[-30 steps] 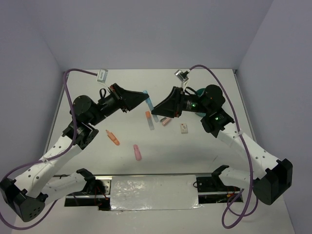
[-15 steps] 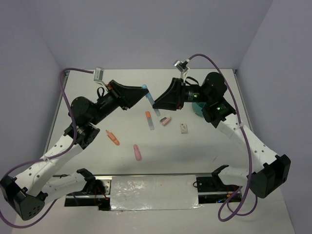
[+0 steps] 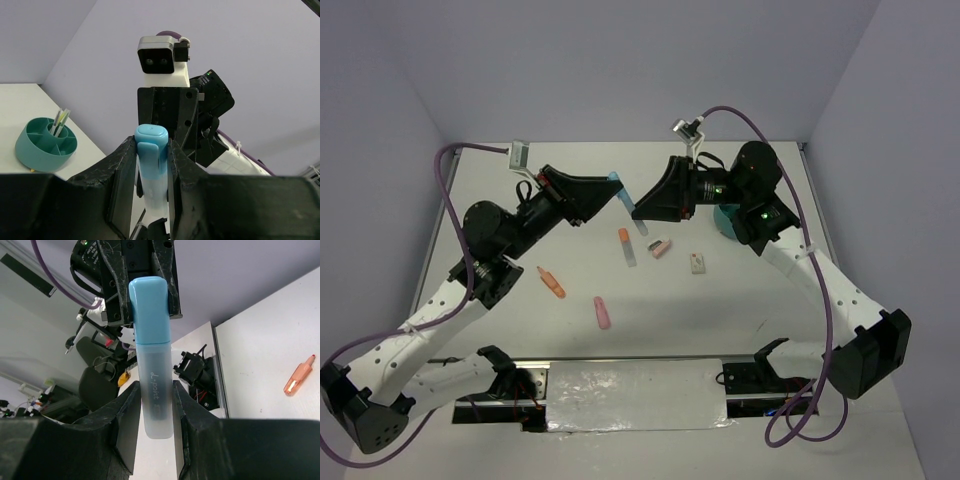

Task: Sort the stationery into containers
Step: Close the pen cap on the pen.

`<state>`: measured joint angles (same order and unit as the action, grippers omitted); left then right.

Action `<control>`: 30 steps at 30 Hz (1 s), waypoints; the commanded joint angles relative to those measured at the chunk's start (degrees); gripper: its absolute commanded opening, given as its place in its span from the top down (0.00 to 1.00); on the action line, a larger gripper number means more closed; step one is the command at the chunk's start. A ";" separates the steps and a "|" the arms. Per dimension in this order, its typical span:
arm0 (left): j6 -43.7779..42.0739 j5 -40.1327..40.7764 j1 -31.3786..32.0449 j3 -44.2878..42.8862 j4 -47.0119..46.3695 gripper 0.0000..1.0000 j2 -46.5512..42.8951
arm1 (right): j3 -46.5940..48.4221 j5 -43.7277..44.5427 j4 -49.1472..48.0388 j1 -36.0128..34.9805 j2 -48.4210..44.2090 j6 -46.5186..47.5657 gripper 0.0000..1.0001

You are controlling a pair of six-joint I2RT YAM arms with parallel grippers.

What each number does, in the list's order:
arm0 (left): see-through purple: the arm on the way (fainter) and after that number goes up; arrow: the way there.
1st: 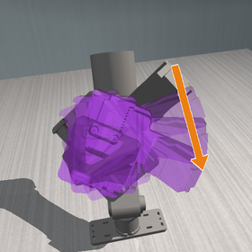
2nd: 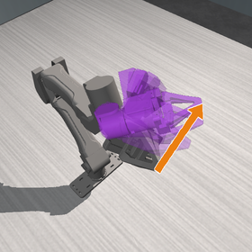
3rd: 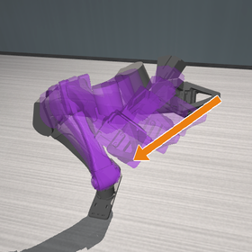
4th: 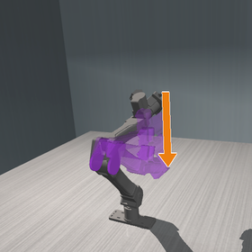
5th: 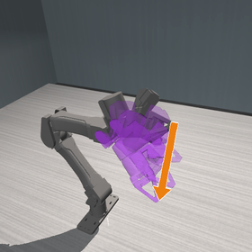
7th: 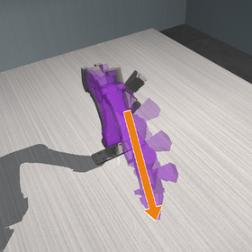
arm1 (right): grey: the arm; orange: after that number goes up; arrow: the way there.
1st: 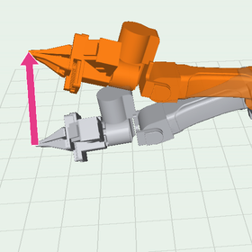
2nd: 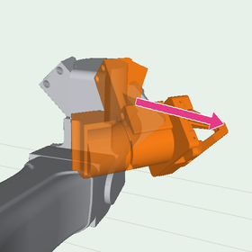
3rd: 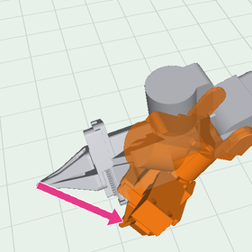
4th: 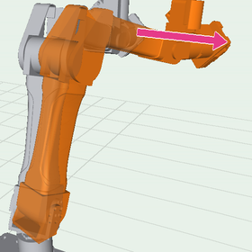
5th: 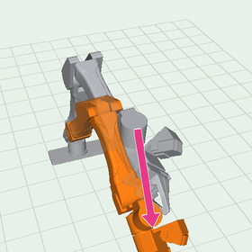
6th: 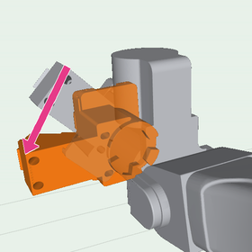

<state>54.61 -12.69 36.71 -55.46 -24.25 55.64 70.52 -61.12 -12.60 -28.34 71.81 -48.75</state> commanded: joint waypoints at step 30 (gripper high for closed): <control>-11.19 -9.02 7.32 -14.85 20.91 1.00 8.26 | 1.64 4.96 -5.33 0.21 0.96 8.41 0.87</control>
<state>43.79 -12.49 41.43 -69.14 -9.93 63.70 71.79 -64.47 -12.29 -28.53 74.37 -43.27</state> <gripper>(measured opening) 0.373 0.349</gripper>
